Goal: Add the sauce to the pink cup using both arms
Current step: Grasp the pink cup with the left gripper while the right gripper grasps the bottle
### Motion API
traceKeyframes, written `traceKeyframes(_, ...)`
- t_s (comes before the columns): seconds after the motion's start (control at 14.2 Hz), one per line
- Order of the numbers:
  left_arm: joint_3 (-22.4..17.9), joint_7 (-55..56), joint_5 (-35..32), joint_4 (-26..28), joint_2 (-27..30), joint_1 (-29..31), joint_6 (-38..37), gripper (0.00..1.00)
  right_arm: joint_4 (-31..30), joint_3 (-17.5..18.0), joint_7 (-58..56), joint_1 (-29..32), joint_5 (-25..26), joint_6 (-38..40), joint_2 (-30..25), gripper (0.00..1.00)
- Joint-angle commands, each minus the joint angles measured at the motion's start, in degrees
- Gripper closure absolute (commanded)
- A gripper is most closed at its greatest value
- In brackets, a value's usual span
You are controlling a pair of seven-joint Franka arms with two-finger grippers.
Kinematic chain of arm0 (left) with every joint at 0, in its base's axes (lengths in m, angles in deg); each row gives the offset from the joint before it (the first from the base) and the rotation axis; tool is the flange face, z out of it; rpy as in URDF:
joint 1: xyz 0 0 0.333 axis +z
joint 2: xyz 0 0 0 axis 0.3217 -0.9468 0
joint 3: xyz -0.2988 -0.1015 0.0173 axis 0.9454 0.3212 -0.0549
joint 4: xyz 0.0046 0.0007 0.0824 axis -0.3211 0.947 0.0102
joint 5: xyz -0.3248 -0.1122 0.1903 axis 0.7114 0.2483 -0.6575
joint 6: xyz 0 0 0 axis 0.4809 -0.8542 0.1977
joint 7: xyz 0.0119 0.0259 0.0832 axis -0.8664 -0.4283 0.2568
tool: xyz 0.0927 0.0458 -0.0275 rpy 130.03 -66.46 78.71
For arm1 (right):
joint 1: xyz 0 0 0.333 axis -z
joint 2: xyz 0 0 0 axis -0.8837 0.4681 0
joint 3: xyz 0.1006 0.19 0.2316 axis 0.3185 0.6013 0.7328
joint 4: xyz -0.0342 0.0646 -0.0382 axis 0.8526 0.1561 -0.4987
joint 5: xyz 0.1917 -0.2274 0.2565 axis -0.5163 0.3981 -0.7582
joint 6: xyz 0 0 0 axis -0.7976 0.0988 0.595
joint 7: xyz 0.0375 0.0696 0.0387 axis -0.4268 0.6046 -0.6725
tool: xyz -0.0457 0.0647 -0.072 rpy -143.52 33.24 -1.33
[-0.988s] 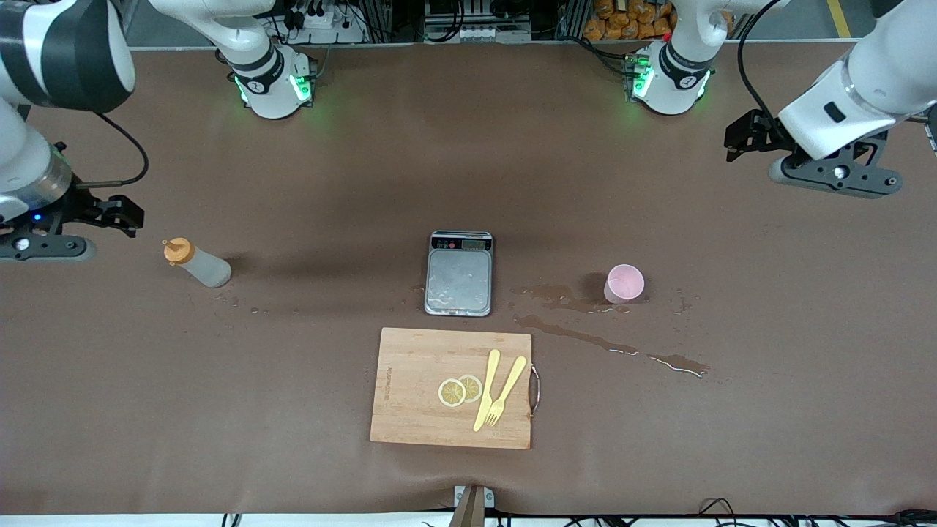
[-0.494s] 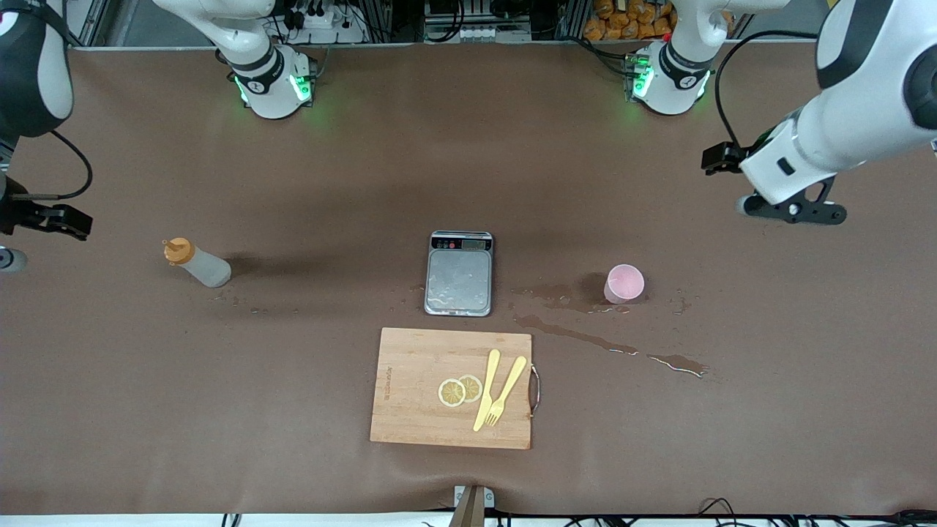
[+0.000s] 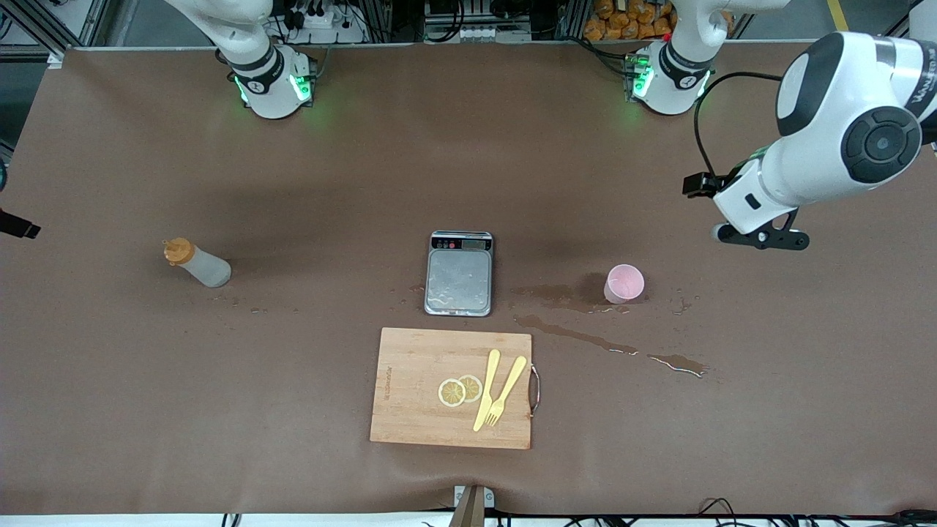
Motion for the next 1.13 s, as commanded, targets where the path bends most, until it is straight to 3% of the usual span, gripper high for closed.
traceKeyframes(0.0, 0.20, 2.91, 0.70, 5.04, 1.18, 0.58, 6.49, 0.00, 2.40, 1.02, 3.70, 4.04, -6.23, 0.88, 3.84, 0.00)
traceKeyframes(0.49, 0.28, 4.41, 0.70, 6.82, -4.70, -0.12, 15.47, 0.00, 2.40, 1.02, 10.92, 15.04, -27.06, 3.78, 14.03, 0.00)
traceKeyframes(1.06, 0.55, 8.00, 1.84, 8.22, -10.07, -0.12, 26.27, 0.00, 2.40, 1.10, 13.63, 20.58, -35.69, 5.54, 27.57, 0.00)
